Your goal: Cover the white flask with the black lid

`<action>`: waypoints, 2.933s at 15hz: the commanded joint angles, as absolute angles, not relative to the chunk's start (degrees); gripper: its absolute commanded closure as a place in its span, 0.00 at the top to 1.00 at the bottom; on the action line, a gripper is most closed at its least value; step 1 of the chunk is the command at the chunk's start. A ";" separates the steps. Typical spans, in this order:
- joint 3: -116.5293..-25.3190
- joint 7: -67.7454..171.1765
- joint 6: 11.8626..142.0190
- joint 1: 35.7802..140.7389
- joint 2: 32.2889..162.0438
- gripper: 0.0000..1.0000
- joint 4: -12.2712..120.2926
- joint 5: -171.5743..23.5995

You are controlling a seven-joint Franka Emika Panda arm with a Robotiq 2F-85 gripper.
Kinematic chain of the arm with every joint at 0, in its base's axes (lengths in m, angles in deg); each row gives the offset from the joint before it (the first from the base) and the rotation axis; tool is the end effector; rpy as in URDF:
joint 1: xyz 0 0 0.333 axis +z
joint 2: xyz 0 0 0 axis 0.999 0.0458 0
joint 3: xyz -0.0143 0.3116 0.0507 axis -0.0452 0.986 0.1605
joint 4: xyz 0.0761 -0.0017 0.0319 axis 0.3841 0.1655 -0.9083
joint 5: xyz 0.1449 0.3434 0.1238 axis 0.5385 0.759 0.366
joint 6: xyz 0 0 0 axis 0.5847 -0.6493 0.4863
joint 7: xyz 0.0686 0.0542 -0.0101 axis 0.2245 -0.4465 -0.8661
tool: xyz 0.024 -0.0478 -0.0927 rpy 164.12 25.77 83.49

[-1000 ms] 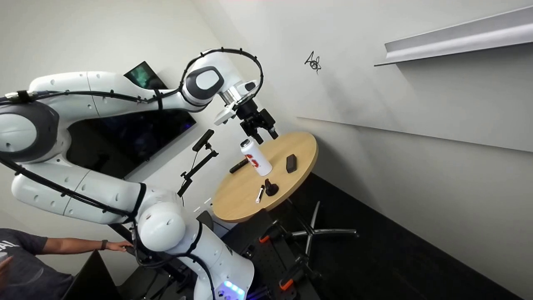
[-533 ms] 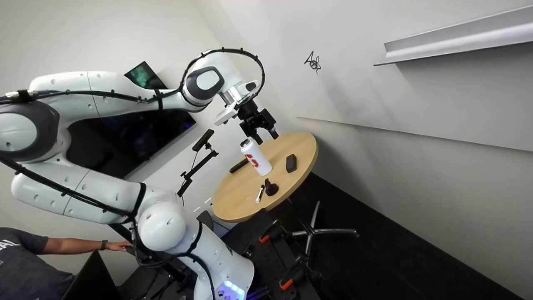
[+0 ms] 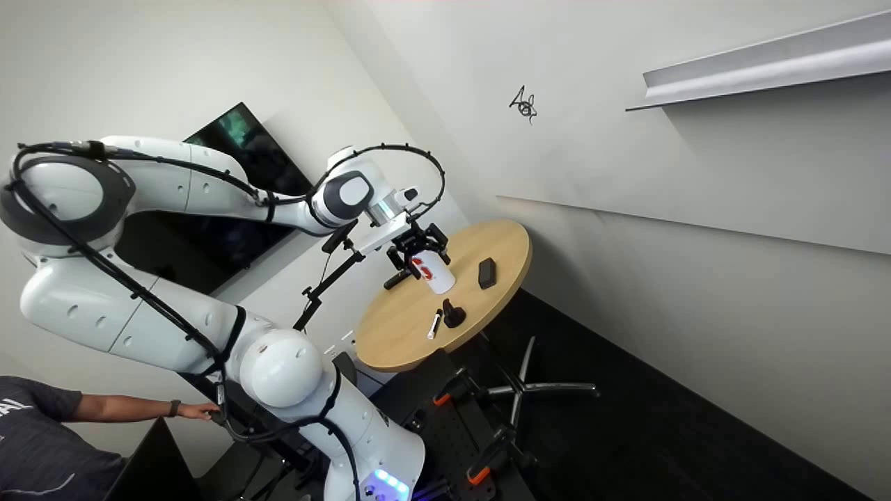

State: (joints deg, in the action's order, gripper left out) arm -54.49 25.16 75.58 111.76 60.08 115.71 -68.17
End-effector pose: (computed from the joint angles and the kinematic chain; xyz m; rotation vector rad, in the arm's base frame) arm 0.3129 0.2301 0.3428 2.7376 1.4561 -0.0098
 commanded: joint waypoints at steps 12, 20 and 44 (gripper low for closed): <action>-52.11 6.09 91.69 119.53 72.09 1.00 115.94 -65.23; -47.12 1.52 101.26 118.05 86.01 1.00 112.45 -61.69; -42.77 20.51 106.22 110.73 101.71 0.19 105.16 -85.79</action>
State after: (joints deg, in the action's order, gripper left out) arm -42.85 18.26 105.22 111.40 100.46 106.07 -83.35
